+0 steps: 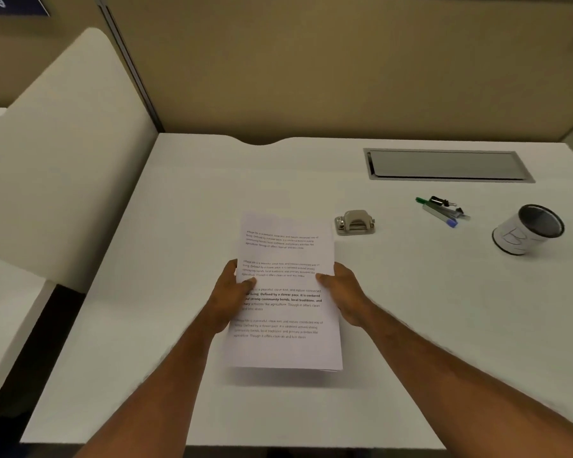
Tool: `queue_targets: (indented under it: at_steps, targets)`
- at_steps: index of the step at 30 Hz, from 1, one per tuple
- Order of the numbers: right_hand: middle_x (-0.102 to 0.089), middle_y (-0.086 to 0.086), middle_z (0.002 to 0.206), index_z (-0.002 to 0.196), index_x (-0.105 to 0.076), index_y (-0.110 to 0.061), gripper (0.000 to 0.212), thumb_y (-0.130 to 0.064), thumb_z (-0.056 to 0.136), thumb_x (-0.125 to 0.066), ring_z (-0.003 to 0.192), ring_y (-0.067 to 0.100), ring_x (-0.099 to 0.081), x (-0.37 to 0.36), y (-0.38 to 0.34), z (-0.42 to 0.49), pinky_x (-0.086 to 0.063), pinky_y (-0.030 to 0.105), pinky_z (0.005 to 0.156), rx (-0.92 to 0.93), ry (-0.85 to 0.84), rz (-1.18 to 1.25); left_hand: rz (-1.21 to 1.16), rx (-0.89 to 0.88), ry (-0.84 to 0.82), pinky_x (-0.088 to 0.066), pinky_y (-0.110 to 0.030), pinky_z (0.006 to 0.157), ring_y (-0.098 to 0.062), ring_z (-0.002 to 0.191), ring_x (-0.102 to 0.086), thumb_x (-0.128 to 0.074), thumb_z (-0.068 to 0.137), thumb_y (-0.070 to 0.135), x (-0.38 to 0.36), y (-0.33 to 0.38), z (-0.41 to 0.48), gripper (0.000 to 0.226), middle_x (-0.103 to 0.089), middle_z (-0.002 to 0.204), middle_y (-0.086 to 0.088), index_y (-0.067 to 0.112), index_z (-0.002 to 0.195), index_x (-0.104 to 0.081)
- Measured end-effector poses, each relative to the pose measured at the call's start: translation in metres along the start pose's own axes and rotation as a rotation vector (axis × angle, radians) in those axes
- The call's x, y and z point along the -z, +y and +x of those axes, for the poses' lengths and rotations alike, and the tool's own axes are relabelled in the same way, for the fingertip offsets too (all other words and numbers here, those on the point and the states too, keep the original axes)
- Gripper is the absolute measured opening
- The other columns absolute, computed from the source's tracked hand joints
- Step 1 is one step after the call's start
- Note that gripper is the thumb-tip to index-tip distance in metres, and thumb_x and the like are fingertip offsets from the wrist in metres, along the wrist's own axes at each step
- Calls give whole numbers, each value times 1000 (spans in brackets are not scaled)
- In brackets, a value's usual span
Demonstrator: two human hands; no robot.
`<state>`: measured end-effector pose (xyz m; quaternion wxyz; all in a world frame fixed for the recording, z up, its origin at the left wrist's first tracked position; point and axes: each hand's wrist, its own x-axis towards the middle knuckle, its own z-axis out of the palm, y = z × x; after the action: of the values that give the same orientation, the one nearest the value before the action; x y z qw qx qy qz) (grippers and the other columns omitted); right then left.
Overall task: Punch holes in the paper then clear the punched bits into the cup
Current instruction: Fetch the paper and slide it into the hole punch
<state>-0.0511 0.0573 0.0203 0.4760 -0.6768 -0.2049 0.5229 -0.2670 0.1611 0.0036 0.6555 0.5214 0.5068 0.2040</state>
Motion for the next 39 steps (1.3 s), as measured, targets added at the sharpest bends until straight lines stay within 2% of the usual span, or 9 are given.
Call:
queue_targets:
  at_steps: [4,9,15,19,23,26,31,34,39]
  targets:
    - [-71,0,108,107,-64,-21,24,-5,96,-50,101,20,-68,18,-3,-3,-55,38,91,-10,1,63,2,-5,-87,-59,-38,83,-21,101,-70,-57,94,4,-15,7,5,41,-67,120,-1,26,127,-48]
    - [-69,7,114,114,-61,-12,25,-1,94,-53,101,25,-68,38,0,-4,-55,42,90,-9,60,109,18,12,-134,-59,-28,73,-17,96,-72,-56,93,3,-36,15,7,40,-67,119,0,27,124,-49]
    - [-71,5,108,106,-64,-17,22,-1,93,-54,92,20,-71,62,-1,-6,-58,33,77,-25,80,178,-102,104,-114,-59,-43,81,-26,96,-73,-58,95,8,-53,14,3,38,-70,119,-8,20,130,-49]
    - [-72,4,110,114,-63,-14,24,-2,94,-54,93,21,-72,76,0,-9,-60,34,73,-11,118,269,-274,117,-176,-56,-48,89,-33,108,-67,-48,101,28,-56,10,-7,32,-68,123,-12,21,130,-59]
    - [-68,11,118,124,-57,-6,30,-1,95,-51,103,29,-67,89,4,-11,-57,41,81,-9,184,434,-566,213,-114,-53,-45,87,-35,111,-64,-46,89,61,-62,-6,-23,64,-66,124,-17,13,129,-60]
    - [-67,12,120,126,-57,-7,31,-1,96,-51,104,29,-67,95,7,-15,-57,41,83,12,215,525,-770,209,-77,-58,-38,85,-29,114,-65,-47,83,67,-80,-19,-35,75,-65,128,-15,11,130,-61]
    - [-62,14,128,134,-51,-8,37,-3,97,-50,118,35,-59,98,17,-17,-46,55,101,-9,266,636,-785,154,37,-59,-35,77,-19,108,-68,-64,81,43,-135,-23,-46,59,-68,125,-7,16,133,-58]
    - [-63,13,128,134,-51,-10,37,-3,97,-49,118,34,-59,96,23,-18,-46,54,101,-9,291,655,-651,74,72,-57,-42,88,-21,114,-65,-68,85,26,-161,-23,-48,52,-67,126,0,22,135,-54]
    - [-64,10,126,132,-52,-12,38,0,96,-51,114,30,-62,104,30,-18,-52,46,93,-22,295,636,-504,38,205,-49,-41,99,-22,118,-60,-59,94,2,-168,-26,-35,42,-64,128,-2,17,132,-52]
